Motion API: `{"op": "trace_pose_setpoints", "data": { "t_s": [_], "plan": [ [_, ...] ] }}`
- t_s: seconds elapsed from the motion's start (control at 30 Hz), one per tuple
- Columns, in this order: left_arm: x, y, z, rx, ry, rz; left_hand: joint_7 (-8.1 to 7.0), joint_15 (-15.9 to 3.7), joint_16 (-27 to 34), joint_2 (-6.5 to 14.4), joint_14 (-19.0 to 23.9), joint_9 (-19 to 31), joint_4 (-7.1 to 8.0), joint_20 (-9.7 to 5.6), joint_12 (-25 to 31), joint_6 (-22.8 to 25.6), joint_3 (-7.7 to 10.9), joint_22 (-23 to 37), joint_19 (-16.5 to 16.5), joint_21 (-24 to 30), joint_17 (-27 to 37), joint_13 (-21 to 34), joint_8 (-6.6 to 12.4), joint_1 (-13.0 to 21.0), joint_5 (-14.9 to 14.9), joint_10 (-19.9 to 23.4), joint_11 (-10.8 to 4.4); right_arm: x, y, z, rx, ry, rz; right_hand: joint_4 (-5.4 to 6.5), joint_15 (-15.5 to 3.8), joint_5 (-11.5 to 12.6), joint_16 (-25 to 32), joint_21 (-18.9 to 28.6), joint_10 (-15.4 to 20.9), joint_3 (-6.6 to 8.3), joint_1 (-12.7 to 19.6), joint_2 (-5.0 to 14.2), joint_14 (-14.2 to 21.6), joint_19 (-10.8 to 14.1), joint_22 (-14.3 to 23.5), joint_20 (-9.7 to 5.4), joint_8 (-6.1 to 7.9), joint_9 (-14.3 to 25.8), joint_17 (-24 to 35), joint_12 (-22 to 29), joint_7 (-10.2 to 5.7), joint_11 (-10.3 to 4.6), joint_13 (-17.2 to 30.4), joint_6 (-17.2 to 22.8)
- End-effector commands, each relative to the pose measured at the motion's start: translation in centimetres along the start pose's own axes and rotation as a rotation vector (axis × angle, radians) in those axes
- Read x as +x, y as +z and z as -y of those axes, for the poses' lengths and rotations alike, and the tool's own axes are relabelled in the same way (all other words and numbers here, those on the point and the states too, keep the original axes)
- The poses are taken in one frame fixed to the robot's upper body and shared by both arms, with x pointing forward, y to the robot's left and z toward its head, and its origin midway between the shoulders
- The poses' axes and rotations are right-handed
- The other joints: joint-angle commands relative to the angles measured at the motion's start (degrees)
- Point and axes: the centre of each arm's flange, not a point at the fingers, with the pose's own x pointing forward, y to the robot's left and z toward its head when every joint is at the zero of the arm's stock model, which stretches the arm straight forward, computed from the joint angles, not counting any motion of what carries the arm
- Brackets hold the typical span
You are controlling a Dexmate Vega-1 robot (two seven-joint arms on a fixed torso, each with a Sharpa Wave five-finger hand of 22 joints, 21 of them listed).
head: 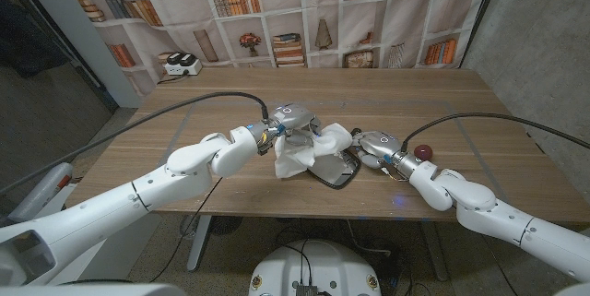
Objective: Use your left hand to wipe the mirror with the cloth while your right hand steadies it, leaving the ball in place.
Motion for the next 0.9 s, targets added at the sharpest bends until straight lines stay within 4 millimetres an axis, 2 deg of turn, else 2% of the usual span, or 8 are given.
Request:
{"op": "trace_pose_setpoints", "data": {
  "t_s": [0.03, 0.13, 0.23, 0.33, 0.43, 0.5, 0.9],
  "plan": [
    [4.1, 1.3, 3.0, 0.022, -0.039, 0.043, -0.24, -1.18, 2.2, 0.8, 3.2, -0.3, 2.48, -1.65, -0.5, 0.8, 2.10, 5.6, -0.2, 5.3, 3.4, 0.1, 0.33, 0.0, 0.2, 3.1, -2.59, -0.5, 0.5, 0.3, 0.005, -0.011, 0.008, 0.03, -9.44, -0.2, 0.0, 0.4, 3.0, 0.59, -0.4, 0.07, 0.7, 0.2, 0.1, -9.47, 0.39, 1.2, 0.2, 0.1, 0.54, 0.24, 0.4, 3.7],
    [5.1, 2.1, 4.0, 0.028, -0.061, 0.068, -0.18, -1.13, 2.9, 0.3, 2.6, -0.7, 2.45, -1.76, -1.0, 0.9, 1.81, 10.2, -1.7, 9.1, 5.7, 0.0, 0.47, 0.0, 0.2, 3.3, -2.72, -0.6, 0.5, 0.4, 0.007, -0.014, 0.008, -0.11, -9.39, -0.2, -0.1, 0.4, 3.0, 0.73, -0.4, 0.06, 0.8, 0.3, 0.1, -9.48, 0.33, 1.2, 0.2, 0.0, 0.53, 0.28, 0.4, 3.8],
    [5.9, 3.0, 5.0, 0.056, -0.088, 0.088, -0.39, -1.12, 2.6, -0.1, 1.0, -0.9, 2.49, -1.20, -1.2, 0.9, 1.58, 12.7, -4.4, 10.9, 6.9, 0.1, 0.59, -0.1, 0.2, 3.4, -2.65, -0.7, 0.6, 0.4, 0.007, -0.017, 0.007, -0.16, -9.37, -0.2, -0.1, 0.5, 3.0, 0.86, -0.5, 0.11, 0.7, 0.3, 0.1, -9.45, 0.24, 1.2, 0.2, -0.1, 0.54, 0.30, 0.3, 3.8],
    [6.2, 3.7, 5.9, 0.101, -0.107, 0.098, -0.37, -0.92, 5.5, 0.1, 3.7, -2.0, 2.57, -2.19, -1.5, 1.3, 1.44, 17.8, -4.4, 16.2, 10.5, 0.1, 0.48, 0.0, 0.3, 3.9, -2.63, -0.8, 0.6, 0.5, 0.009, -0.021, 0.006, -0.28, -9.32, -0.2, -0.2, 0.5, 3.1, 0.93, -0.5, 0.11, 0.7, 0.3, 0.1, -9.46, 0.19, 1.2, 0.2, -0.2, 0.54, 0.31, 0.3, 3.7],
    [6.3, 4.1, 6.5, 0.125, -0.129, 0.101, -0.61, -0.69, 9.0, -0.5, 4.2, -2.4, 2.40, -2.81, -1.8, 1.7, 0.75, 24.6, -6.3, 22.0, 15.7, 0.2, 0.74, -0.1, 0.2, 4.3, -2.88, -0.9, 0.6, 0.5, 0.006, -0.021, 0.005, -0.34, -9.35, -0.2, -0.2, 0.6, 3.1, 1.03, -0.5, 0.11, 0.7, 0.2, 0.1, -9.42, 0.13, 1.2, 0.2, -0.3, 0.55, 0.30, 0.3, 3.7],
    [6.3, 4.2, 6.8, 0.140, -0.144, 0.099, -0.84, -0.72, 10.9, -0.9, 4.6, -2.7, 2.26, -3.11, -1.8, 2.1, 0.35, 26.4, -6.4, 23.8, 18.2, 0.2, 0.78, -0.1, 0.2, 4.5, -3.08, -1.0, 0.6, 0.5, 0.003, -0.021, 0.002, -0.37, -9.33, -0.2, -0.2, 0.6, 3.0, 1.10, -0.5, 0.13, 0.6, 0.2, 0.1, -9.46, 0.10, 1.2, 0.3, -0.4, 0.55, 0.29, 0.3, 3.7],
    [6.0, 5.3, 8.0, 0.126, -0.152, 0.096, -1.02, -0.83, 12.5, -0.8, 3.5, -3.9, 2.42, -3.24, -2.3, 3.0, 0.10, 26.7, -7.2, 25.6, 21.7, -0.4, 0.58, -0.1, 0.3, 4.6, -3.11, -1.2, 0.4, 0.7, -0.002, -0.028, -0.013, -0.65, -9.26, -0.2, -0.2, 0.8, 2.8, 1.27, -0.6, 0.21, 0.5, 0.2, 0.1, -9.47, -0.08, 1.2, 0.4, -0.7, 0.57, 0.29, 0.3, 3.6]
  ]
}}
